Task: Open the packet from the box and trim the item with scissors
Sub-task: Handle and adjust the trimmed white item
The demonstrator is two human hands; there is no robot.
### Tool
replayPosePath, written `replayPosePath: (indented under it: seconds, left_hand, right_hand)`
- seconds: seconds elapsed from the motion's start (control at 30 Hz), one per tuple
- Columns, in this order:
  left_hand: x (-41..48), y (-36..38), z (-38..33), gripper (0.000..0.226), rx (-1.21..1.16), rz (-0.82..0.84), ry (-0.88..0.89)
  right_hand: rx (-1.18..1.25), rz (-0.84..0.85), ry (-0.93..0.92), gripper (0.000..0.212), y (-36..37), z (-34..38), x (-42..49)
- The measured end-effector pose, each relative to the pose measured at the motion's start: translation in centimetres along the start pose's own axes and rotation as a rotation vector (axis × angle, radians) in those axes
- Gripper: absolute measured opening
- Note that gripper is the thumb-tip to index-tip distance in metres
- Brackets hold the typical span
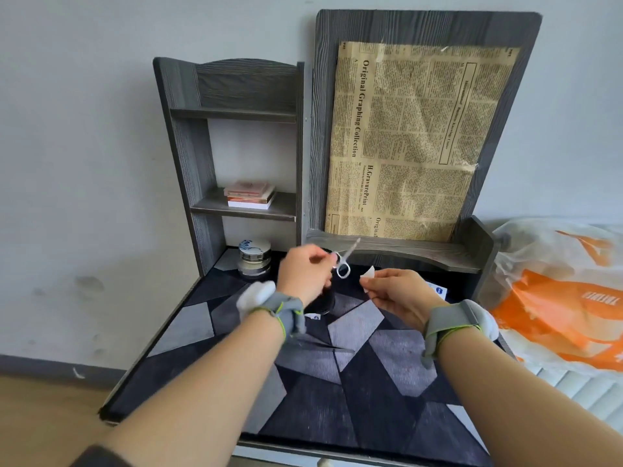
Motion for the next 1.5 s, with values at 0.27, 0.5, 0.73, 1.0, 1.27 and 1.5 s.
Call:
replayPosePath:
  seconds: [0.27,0.5,0.73,1.0,1.27,1.5]
  left_hand:
    - [4.9,-4.1,-6.3,0.008,0.943,0.001,0.300]
    - [5.4,-1.5,-3.0,0.014,1.157,0.143,0.305]
    - [6.3,-0.9,-0.5,0.011,1.010,0.236,0.190]
    - [6.4,-2.1,0.6,0.011,0.878,0.131,0.227]
    - [4.9,-4.4,-0.1,0.008,0.822,-0.032,0.249]
    - [1.3,-5.3,1.1,0.017,0.848,-0.057,0.160]
  right_hand:
    - [-0.120,-0.068,-0.039,0.016,0.3,1.2,0.5]
    - [-0.261,-0.077,-0.055,0.011,0.6,0.3,0.9]
    - [-0.286,-0.097,-0.027,0.020,-0.4,-1.0,1.1]
    - [-0.318,-0.110,-0.007,0.014,-0.4,-1.4,1.5]
    - [-0.379,-0.094,-0.011,0.014,-0.3,-1.0,0.5]
    - [-0.264,-0.124,-0.018,0.011,-0.6,-0.8,-0.4]
Point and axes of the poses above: each hand's wrist, its own x-axis towards the middle knuckle, its own y-axis out of the palm, z = x × y, the point moved 4 cm from there along x, towards the middle knuckle, and after that the axes turned 9 degrees about -x, right-handed, at the moved point
